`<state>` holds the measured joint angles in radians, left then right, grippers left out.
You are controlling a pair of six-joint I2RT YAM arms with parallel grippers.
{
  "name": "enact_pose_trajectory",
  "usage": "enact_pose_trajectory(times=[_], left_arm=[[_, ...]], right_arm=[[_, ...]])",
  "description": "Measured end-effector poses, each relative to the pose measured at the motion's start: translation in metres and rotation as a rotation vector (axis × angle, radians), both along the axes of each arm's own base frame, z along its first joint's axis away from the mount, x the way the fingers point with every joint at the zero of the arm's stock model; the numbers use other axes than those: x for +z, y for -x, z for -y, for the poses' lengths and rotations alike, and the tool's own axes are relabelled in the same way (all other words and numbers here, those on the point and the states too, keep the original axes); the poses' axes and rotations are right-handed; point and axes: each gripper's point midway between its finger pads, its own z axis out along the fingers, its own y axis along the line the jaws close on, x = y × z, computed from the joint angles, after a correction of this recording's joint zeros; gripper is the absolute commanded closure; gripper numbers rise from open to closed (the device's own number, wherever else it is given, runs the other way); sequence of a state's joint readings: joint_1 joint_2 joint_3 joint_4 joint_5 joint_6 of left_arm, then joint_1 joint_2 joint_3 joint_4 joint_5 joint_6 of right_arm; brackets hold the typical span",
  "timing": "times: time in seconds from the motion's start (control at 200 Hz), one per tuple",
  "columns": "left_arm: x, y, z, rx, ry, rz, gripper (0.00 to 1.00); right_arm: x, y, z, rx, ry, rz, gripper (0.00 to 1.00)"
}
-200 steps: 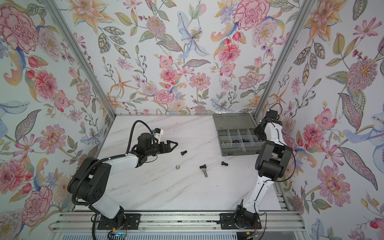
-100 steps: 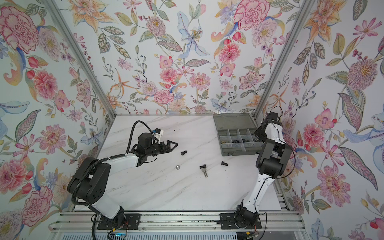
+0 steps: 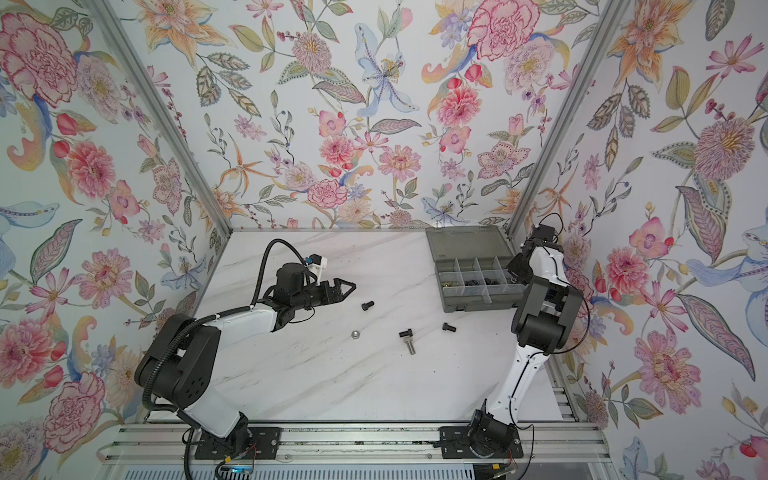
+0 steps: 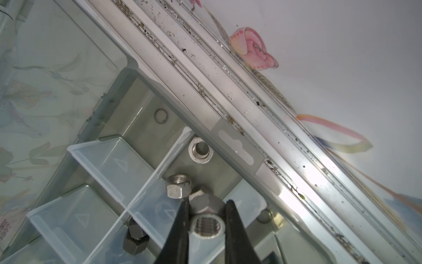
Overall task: Sort the screws and nuts into containers
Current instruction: 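Lower the silver hex nut into the nut compartment and open the right gripper, then move the open right gripper back over a silver hex nut near the bolts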
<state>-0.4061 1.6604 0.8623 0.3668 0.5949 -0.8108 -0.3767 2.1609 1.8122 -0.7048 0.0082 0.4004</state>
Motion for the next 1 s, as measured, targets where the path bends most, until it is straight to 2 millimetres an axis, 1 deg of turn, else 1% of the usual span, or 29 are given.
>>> enact_pose_trajectory(times=[0.07,0.325,0.46,0.621,0.916,1.001], left_arm=[[0.000,0.000,0.000,0.000,0.000,0.000,0.01],[0.000,0.000,0.000,-0.001,0.000,0.000,0.01],[0.000,0.000,0.000,-0.001,0.001,0.001,0.01],[0.002,-0.001,0.001,-0.003,0.006,0.009,0.01],[0.003,-0.001,0.001,-0.003,0.007,0.012,0.01],[0.003,-0.001,0.001,-0.003,0.007,0.012,0.01]], right_arm=[[0.000,0.000,0.000,0.001,0.000,-0.001,0.75],[0.001,0.000,0.000,0.001,0.000,0.001,0.71],[0.008,0.000,0.000,0.002,0.005,0.013,0.69],[0.014,0.000,-0.001,0.007,0.005,0.025,0.68],[0.009,0.002,-0.006,0.021,-0.013,0.018,0.68],[0.008,0.007,-0.009,0.032,-0.019,0.010,0.67]])
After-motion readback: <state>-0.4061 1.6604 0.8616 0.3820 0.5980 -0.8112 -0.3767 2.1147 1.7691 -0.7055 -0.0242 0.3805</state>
